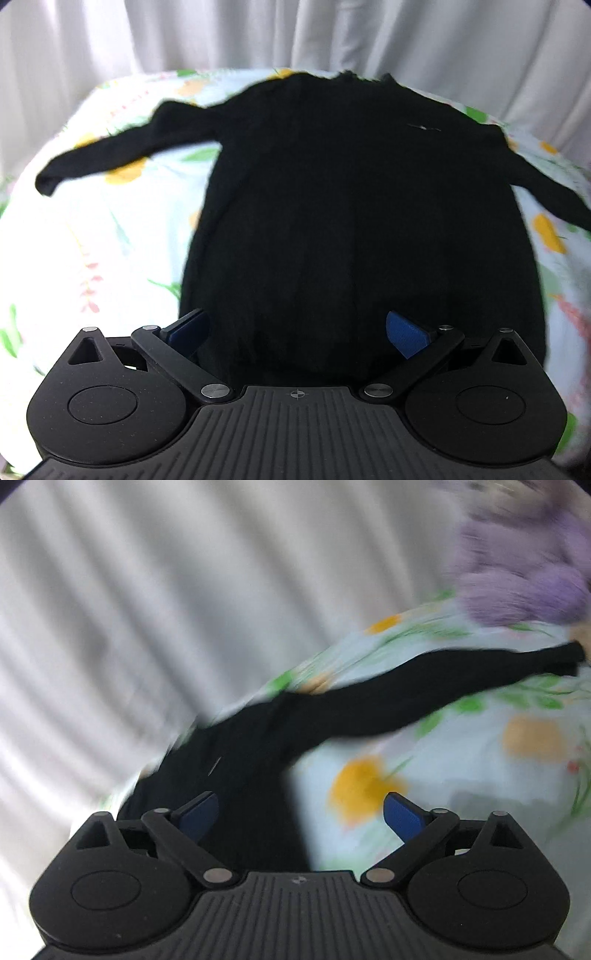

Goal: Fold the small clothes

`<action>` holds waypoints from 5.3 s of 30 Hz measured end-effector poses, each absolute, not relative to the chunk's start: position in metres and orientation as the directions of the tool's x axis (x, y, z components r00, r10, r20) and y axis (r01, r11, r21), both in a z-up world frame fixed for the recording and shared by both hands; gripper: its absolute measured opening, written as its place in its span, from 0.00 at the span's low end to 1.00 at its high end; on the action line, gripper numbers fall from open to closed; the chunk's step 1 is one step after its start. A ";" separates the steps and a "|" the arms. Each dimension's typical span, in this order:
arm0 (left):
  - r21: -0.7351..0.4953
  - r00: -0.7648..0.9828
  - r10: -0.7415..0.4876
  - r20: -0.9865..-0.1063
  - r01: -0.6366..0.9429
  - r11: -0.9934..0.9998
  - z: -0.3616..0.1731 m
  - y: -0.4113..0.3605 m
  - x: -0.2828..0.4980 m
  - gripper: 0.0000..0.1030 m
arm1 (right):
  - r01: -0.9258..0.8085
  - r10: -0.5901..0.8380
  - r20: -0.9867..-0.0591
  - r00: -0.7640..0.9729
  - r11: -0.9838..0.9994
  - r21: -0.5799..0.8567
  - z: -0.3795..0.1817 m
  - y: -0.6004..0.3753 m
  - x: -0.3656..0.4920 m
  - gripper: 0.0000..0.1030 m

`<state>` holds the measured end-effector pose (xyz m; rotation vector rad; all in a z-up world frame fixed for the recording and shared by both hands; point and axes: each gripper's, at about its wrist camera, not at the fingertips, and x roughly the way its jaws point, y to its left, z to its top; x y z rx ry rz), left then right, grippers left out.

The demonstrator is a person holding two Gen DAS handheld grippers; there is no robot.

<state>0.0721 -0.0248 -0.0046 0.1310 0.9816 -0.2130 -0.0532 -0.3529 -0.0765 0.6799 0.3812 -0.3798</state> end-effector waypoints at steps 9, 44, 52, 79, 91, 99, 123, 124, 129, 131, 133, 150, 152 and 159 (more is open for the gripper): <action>-0.034 0.493 -0.105 -0.864 0.152 0.988 -0.016 -0.028 0.094 1.00 | 0.556 -0.318 -0.475 0.821 0.254 0.792 -0.168 -0.513 -0.055 0.47; -0.355 0.432 -0.434 -0.790 0.255 0.900 -0.044 -0.042 0.282 0.81 | 0.211 0.191 -0.501 0.844 0.741 0.638 -0.130 -0.305 0.080 0.34; -0.459 0.367 -0.516 -0.774 0.236 0.856 -0.055 -0.026 0.286 0.67 | 0.248 0.163 -0.490 0.856 0.703 0.666 -0.140 -0.319 0.067 0.41; 0.046 0.684 -0.185 -0.706 0.305 0.951 0.007 -0.058 0.312 0.05 | 0.415 -0.080 -0.605 0.792 0.797 0.438 -0.115 -0.368 0.116 0.65; 0.191 0.725 -0.072 -0.685 0.274 0.943 -0.024 -0.072 0.336 0.06 | 0.365 -0.105 -0.681 0.724 0.897 0.249 -0.116 -0.364 0.222 0.50; 0.204 0.803 -0.075 -0.592 0.239 0.949 -0.013 -0.080 0.341 0.05 | 0.407 -0.220 -0.639 0.737 0.900 0.160 -0.101 -0.365 0.225 0.06; 0.208 0.703 -0.037 -0.710 0.260 0.943 -0.056 -0.082 0.321 0.51 | 0.265 -0.303 -0.610 0.732 0.952 -0.155 -0.121 -0.309 0.193 0.51; 0.198 0.698 -0.036 -0.716 0.251 0.948 -0.057 -0.079 0.321 0.51 | 0.269 -0.312 -0.604 0.734 0.949 -0.163 -0.121 -0.309 0.193 0.54; 0.189 0.698 -0.025 -0.716 0.228 0.955 -0.056 -0.065 0.317 0.59 | 0.304 -0.333 -0.605 0.723 0.940 -0.155 -0.120 -0.310 0.189 0.64; 0.161 0.687 -0.036 -0.725 0.221 0.962 -0.054 -0.054 0.314 0.66 | 0.306 -0.346 -0.611 0.712 0.936 -0.173 -0.118 -0.307 0.191 0.64; 0.124 0.681 -0.042 -0.731 0.193 0.973 -0.048 -0.038 0.309 0.72 | 0.322 -0.352 -0.624 0.697 0.932 -0.167 -0.113 -0.305 0.191 0.64; -0.484 0.674 0.042 -0.737 -0.571 0.662 -0.067 0.306 0.270 0.77 | 0.217 0.085 -0.565 0.821 0.869 0.446 -0.082 -0.236 0.095 0.79; -0.509 0.690 0.040 -0.722 -0.570 0.645 -0.071 0.318 0.276 0.74 | 0.222 0.073 -0.570 0.818 0.875 0.431 -0.079 -0.231 0.095 0.79; -0.556 0.710 0.025 -0.704 -0.573 0.602 -0.079 0.332 0.304 0.40 | 0.221 0.070 -0.580 0.812 0.882 0.415 -0.074 -0.225 0.097 0.79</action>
